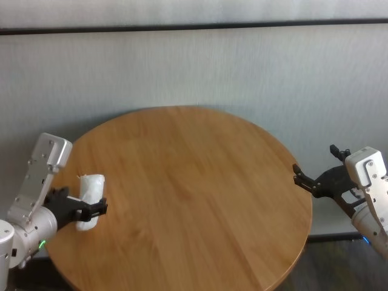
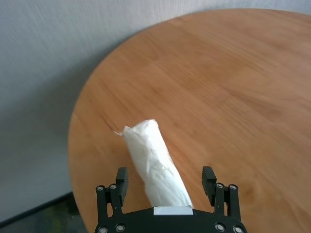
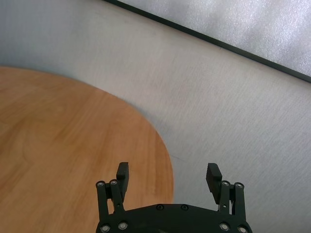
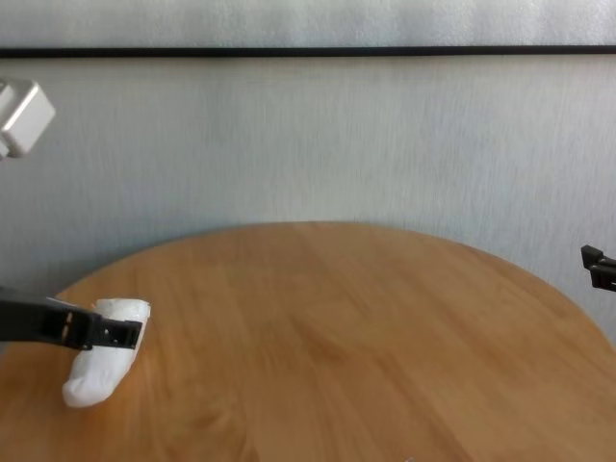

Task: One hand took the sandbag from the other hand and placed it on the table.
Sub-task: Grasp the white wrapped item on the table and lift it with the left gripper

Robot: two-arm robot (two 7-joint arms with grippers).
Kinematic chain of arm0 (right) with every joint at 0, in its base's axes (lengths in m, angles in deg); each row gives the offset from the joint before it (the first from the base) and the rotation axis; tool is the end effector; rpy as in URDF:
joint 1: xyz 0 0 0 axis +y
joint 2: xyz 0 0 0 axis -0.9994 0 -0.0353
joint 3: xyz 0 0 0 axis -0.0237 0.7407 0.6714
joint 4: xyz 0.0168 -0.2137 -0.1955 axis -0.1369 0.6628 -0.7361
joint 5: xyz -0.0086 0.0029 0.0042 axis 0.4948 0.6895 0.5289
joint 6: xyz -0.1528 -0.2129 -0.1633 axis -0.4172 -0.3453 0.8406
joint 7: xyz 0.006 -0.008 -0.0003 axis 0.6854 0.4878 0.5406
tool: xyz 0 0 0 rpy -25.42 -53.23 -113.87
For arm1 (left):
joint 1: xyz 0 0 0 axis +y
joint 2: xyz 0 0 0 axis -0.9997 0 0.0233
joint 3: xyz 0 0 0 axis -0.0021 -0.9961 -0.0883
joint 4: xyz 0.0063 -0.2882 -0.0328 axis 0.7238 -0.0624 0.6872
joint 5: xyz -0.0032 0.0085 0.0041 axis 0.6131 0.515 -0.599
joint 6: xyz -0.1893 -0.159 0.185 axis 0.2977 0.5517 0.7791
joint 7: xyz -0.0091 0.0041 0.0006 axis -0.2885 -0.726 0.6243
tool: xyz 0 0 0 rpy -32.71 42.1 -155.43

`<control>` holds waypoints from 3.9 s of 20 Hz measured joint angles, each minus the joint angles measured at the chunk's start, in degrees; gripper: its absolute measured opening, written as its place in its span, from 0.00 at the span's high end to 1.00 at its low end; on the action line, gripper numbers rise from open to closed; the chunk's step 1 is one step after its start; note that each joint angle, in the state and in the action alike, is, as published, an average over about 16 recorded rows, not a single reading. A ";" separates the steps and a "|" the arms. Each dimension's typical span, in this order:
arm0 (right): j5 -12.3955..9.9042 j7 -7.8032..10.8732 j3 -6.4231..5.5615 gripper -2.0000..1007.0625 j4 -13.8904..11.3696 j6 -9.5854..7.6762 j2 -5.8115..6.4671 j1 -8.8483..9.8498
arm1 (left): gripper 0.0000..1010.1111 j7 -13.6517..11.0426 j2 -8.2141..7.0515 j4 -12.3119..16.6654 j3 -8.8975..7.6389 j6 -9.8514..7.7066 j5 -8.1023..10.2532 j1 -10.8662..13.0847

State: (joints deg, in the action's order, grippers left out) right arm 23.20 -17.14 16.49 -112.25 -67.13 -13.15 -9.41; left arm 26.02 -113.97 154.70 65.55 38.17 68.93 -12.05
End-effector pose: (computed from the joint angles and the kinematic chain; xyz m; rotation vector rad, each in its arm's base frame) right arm 0.3581 -0.0826 -0.3021 -0.3040 -0.2850 -1.2478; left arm 0.3590 0.0397 -0.2499 0.4751 0.2067 1.2322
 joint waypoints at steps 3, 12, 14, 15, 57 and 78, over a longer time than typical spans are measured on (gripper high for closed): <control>0.00 0.00 0.00 0.00 0.00 0.00 0.00 0.00 | 0.01 -0.78 0.15 -0.20 0.26 -1.48 -0.12 -0.28; 0.00 0.00 0.00 0.00 0.00 0.00 0.00 0.00 | 0.01 -1.65 1.85 -2.05 -0.47 -4.04 0.46 -0.64; 0.00 0.00 0.00 0.00 0.00 0.00 0.00 0.00 | 0.01 -1.61 2.28 -2.52 -0.73 -4.16 0.41 -0.66; 0.00 0.00 0.00 0.00 0.00 0.00 0.00 0.00 | 0.01 -1.58 2.50 -2.76 -0.87 -4.18 0.37 -0.67; 0.00 0.00 0.00 0.00 0.00 0.00 0.00 0.00 | 0.01 -4.33 7.66 -11.13 -2.59 -2.24 -5.28 -3.51; 0.00 0.00 0.00 0.00 0.00 0.00 0.00 0.00 | 0.04 -4.43 7.94 -10.90 -3.03 -1.34 -6.22 -3.28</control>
State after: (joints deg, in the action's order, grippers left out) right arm 23.20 -17.14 16.49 -112.25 -67.13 -13.15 -9.41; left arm 21.60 -106.03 143.80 62.53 36.83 62.71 -15.32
